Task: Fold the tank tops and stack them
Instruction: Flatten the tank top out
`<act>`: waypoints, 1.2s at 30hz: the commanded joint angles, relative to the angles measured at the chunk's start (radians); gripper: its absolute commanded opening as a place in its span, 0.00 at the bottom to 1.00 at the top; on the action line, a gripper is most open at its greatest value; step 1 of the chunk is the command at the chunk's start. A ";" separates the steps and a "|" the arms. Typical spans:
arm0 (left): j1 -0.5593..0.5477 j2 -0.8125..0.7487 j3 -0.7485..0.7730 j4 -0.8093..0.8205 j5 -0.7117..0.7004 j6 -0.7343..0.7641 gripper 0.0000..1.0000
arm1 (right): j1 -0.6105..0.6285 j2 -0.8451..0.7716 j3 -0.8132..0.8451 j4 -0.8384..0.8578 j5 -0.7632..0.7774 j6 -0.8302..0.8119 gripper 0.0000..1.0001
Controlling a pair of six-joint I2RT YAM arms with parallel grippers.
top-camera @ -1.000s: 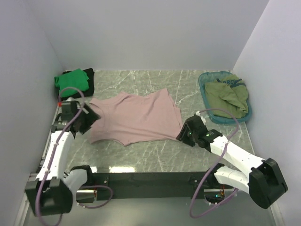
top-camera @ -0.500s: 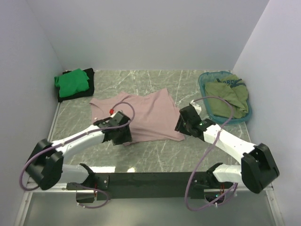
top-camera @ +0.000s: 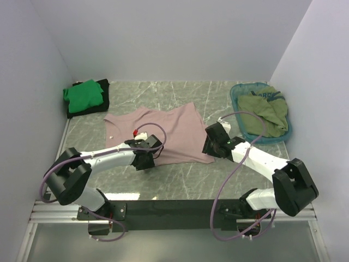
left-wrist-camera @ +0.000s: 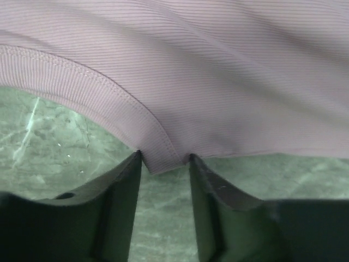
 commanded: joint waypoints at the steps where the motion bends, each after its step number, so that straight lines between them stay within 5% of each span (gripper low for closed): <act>1: -0.011 0.024 0.023 -0.040 -0.064 -0.043 0.39 | -0.006 0.016 0.011 0.032 0.022 -0.005 0.50; 7: -0.016 0.014 -0.003 -0.085 -0.067 -0.076 0.01 | -0.015 0.014 -0.001 0.049 0.012 -0.002 0.50; 25: -0.019 -0.068 -0.097 -0.137 0.038 -0.050 0.01 | -0.040 0.088 0.075 0.038 0.016 -0.053 0.47; 30: -0.019 -0.096 -0.124 -0.126 0.087 -0.043 0.01 | -0.086 0.230 0.273 0.090 -0.026 -0.140 0.47; 36: -0.019 -0.094 -0.123 -0.120 0.140 -0.026 0.01 | -0.179 0.531 0.710 0.017 -0.116 -0.226 0.46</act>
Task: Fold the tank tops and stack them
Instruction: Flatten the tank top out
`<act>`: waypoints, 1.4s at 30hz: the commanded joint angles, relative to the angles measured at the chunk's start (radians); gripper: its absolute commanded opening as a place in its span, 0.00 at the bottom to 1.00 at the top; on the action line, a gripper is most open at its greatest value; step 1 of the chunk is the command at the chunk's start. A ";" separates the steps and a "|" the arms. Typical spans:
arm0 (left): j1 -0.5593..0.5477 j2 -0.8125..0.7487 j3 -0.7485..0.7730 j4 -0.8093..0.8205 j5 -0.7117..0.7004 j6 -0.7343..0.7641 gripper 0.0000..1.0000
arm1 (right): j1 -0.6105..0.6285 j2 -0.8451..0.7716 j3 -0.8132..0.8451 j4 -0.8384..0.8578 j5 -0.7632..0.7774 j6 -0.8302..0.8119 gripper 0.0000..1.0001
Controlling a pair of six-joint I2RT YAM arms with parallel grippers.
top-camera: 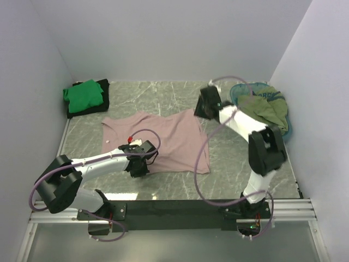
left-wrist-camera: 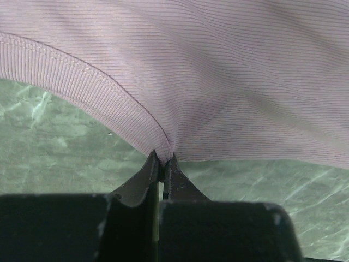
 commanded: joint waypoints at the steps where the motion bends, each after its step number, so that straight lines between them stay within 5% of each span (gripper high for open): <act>1: -0.007 0.001 -0.026 -0.042 0.078 0.022 0.01 | -0.047 0.198 0.274 -0.043 -0.040 -0.073 0.46; 10: -0.004 0.005 -0.018 -0.043 0.084 0.033 0.01 | -0.084 0.470 0.602 -0.195 -0.094 -0.085 0.45; 33: -0.006 0.007 -0.018 -0.048 0.085 0.036 0.01 | -0.080 0.599 0.688 -0.191 -0.155 -0.024 0.44; 42: -0.004 0.004 -0.013 -0.060 0.085 0.030 0.01 | -0.083 0.611 0.738 -0.188 -0.154 -0.001 0.00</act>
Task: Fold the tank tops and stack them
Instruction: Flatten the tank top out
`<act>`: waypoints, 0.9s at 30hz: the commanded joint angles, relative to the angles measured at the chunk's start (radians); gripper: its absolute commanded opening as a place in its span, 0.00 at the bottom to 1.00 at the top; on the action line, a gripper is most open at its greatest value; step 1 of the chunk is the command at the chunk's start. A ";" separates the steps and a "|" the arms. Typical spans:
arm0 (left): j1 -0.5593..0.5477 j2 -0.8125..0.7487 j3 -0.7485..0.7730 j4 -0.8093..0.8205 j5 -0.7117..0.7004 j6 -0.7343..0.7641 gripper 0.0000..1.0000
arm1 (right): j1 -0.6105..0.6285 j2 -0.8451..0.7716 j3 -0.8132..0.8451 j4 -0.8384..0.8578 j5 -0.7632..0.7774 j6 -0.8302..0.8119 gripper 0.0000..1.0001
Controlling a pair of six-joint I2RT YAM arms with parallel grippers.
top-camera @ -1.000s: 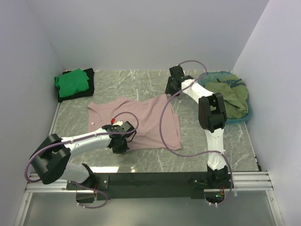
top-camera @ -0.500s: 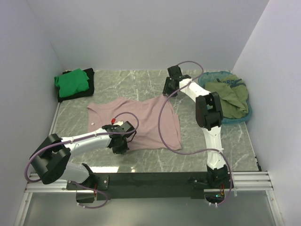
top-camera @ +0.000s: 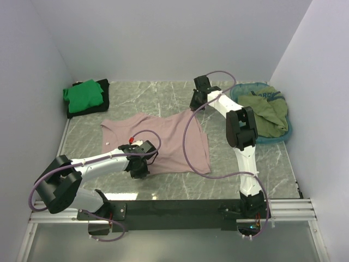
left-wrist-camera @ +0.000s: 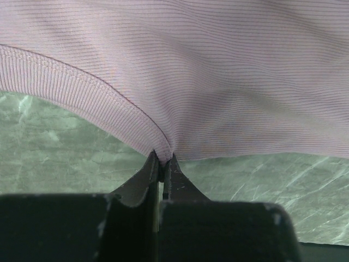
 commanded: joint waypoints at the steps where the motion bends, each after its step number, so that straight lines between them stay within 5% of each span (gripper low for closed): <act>1: -0.004 0.004 -0.013 -0.057 0.030 0.001 0.01 | 0.001 -0.002 0.060 0.023 0.011 0.012 0.00; 11: -0.004 -0.014 -0.004 -0.081 0.044 -0.003 0.01 | -0.022 -0.064 0.128 -0.014 0.179 -0.002 0.00; 27: -0.007 -0.033 -0.004 -0.094 0.100 0.021 0.01 | -0.070 -0.047 0.142 -0.042 0.236 -0.010 0.00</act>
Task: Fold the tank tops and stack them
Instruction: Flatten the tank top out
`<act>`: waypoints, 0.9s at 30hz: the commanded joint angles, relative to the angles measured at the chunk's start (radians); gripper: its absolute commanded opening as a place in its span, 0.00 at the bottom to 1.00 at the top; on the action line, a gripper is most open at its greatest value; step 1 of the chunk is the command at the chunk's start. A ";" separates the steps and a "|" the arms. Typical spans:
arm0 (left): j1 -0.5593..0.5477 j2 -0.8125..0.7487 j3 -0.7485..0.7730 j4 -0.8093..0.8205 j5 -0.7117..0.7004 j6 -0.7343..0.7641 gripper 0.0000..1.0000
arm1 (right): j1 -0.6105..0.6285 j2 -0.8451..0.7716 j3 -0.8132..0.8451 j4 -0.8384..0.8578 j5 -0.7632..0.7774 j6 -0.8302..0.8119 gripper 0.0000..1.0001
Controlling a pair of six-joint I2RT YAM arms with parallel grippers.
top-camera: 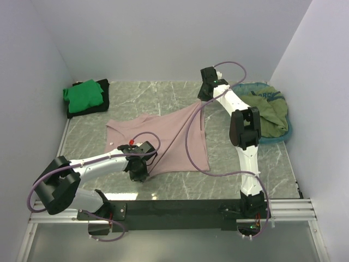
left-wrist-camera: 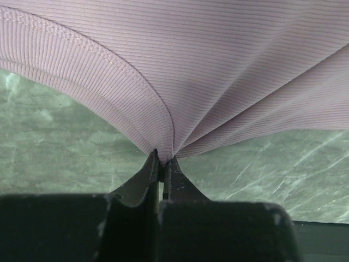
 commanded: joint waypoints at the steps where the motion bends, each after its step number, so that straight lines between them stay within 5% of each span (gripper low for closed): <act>1: -0.007 -0.013 0.004 -0.044 0.038 0.034 0.01 | -0.014 -0.030 0.018 0.016 0.043 -0.010 0.00; 7: -0.007 -0.004 0.088 -0.057 0.025 0.077 0.01 | -0.018 -0.085 -0.072 0.029 0.080 0.008 0.00; 10: -0.004 0.010 0.154 -0.068 0.019 0.096 0.18 | -0.021 -0.134 -0.151 0.057 0.078 0.011 0.08; 11: -0.004 0.012 0.169 -0.065 0.026 0.102 0.31 | -0.022 -0.143 -0.175 0.062 0.080 0.010 0.24; 14: 0.001 0.015 0.231 -0.053 0.048 0.120 0.58 | -0.019 -0.177 -0.203 0.060 0.078 0.004 0.47; 17: 0.002 0.018 0.286 -0.053 0.065 0.143 0.68 | -0.022 -0.225 -0.233 0.068 0.075 -0.004 0.53; 22: 0.039 0.027 0.384 -0.076 0.040 0.168 0.68 | -0.021 -0.344 -0.328 0.062 0.100 -0.001 0.54; 27: 0.283 0.132 0.540 0.030 0.025 0.194 0.56 | -0.010 -0.572 -0.580 0.158 0.077 0.043 0.53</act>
